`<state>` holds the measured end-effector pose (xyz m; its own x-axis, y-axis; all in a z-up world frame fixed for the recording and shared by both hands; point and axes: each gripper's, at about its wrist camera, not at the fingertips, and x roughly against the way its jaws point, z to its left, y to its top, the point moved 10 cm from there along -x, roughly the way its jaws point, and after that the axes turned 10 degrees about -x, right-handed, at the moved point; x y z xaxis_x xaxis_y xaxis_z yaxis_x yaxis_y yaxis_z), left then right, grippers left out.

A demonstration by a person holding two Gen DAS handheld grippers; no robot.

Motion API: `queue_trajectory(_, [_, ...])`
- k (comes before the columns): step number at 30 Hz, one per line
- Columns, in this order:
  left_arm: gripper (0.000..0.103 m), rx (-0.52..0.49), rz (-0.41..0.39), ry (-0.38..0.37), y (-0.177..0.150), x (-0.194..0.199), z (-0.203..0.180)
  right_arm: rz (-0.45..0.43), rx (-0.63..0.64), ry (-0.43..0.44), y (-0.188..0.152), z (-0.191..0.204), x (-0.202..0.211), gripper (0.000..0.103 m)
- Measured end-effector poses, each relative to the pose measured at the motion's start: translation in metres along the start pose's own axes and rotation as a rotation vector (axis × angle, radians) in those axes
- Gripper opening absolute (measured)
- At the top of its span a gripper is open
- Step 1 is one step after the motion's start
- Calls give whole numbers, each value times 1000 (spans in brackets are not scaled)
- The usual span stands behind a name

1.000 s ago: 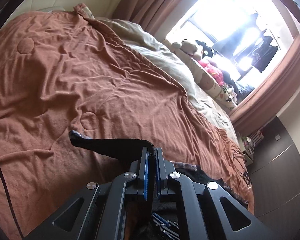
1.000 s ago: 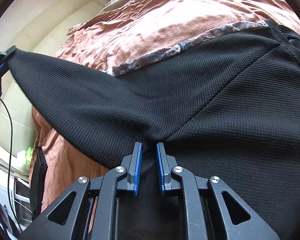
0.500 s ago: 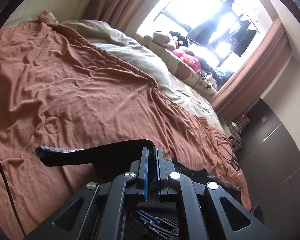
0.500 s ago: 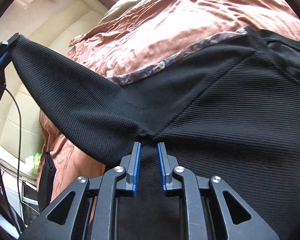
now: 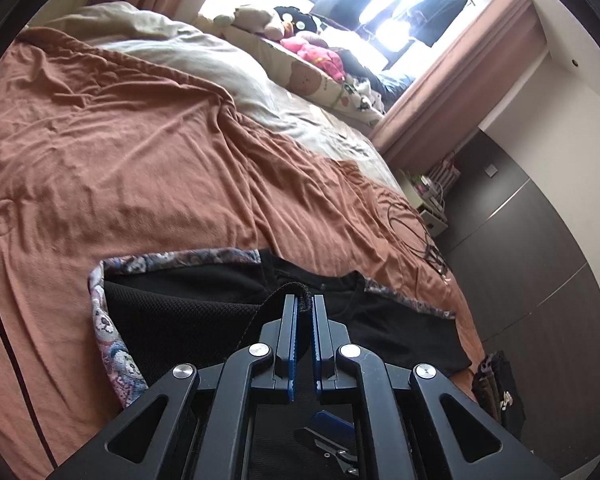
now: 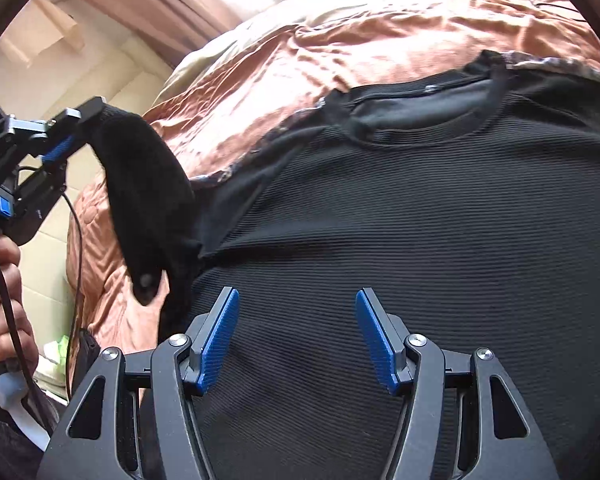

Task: Fold small clothes

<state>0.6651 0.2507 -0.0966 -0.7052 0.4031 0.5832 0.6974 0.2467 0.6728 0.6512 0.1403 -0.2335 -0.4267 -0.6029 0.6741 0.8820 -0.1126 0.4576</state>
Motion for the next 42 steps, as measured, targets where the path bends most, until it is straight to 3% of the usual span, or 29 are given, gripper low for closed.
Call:
queue_trajectory(2, [8,-3,54,-22,-12,-17,-7,-4,7,-17,-2,-4,8,60])
queue_trajectory(4, [26,-13,121,-17,-27,-31,-9,-8,15,-39,0,-8,12,65])
queue_trajectory(5, [45,-14,133,-5,-31,-33,-6,-9,17,-39,0,-8,13,67])
queue_trajectory(6, [56,-11,124,11,-33,-30,-1,-10,19,-37,1,-6,14,67])
queue_trajectory(8, [61,2,95,59,-33,-18,15,-12,21,-44,1,-6,11,67])
queue_trajectory(12, [61,59,104,182,-44,-1,61,-27,42,-66,1,-9,4,67])
queue_trajectory(14, [60,90,116,208,-54,4,79,-30,53,-66,4,-11,-2,67])
queue_trajectory(19, [60,176,155,189,-80,-5,97,-29,45,-74,16,-18,-15,65])
queue_trajectory(23, [60,187,195,183,-96,-21,99,-17,49,-72,26,-19,-29,54])
queue_trajectory(33, [60,208,269,168,-127,-39,96,-1,52,-60,46,-19,-63,47])
queue_trajectory(35, [57,217,271,164,-130,-40,95,2,64,-60,49,-18,-70,43])
queue_trajectory(37, [45,222,279,163,-134,-42,95,2,74,-65,52,-17,-76,36])
queue_trajectory(39, [18,242,287,143,-137,-46,95,-1,81,-88,55,-20,-82,13])
queue_trajectory(42, [3,261,274,142,-133,-43,99,2,80,-64,57,-17,-83,4])
